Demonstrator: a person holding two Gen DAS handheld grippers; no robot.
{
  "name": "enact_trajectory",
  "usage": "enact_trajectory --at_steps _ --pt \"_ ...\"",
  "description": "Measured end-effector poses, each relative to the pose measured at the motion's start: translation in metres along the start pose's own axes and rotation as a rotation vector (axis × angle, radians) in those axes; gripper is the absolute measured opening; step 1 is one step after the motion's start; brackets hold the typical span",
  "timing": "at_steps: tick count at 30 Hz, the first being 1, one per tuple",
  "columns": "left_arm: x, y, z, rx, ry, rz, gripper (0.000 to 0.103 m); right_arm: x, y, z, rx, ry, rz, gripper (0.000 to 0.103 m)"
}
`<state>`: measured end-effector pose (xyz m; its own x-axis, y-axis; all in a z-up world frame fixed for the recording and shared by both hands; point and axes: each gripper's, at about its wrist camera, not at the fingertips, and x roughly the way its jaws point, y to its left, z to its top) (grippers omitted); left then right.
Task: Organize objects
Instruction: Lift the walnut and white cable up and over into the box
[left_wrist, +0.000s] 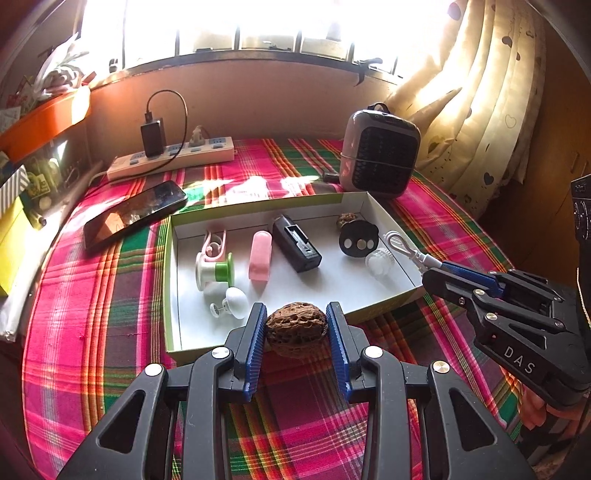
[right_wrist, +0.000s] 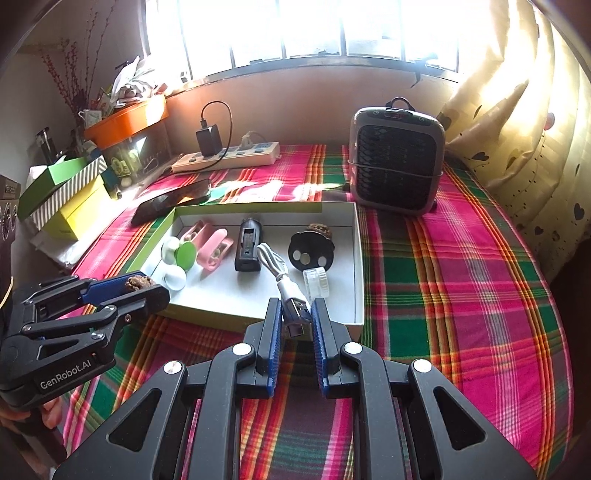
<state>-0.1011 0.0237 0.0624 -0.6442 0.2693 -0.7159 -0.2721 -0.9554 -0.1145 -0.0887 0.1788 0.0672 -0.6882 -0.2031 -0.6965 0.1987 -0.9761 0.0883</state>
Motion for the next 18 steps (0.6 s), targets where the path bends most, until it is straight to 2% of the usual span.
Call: enact_trajectory --at_steps 18 --pt "0.024 0.008 0.015 -0.029 0.016 -0.005 0.031 0.034 0.002 0.02 0.012 0.05 0.025 0.017"
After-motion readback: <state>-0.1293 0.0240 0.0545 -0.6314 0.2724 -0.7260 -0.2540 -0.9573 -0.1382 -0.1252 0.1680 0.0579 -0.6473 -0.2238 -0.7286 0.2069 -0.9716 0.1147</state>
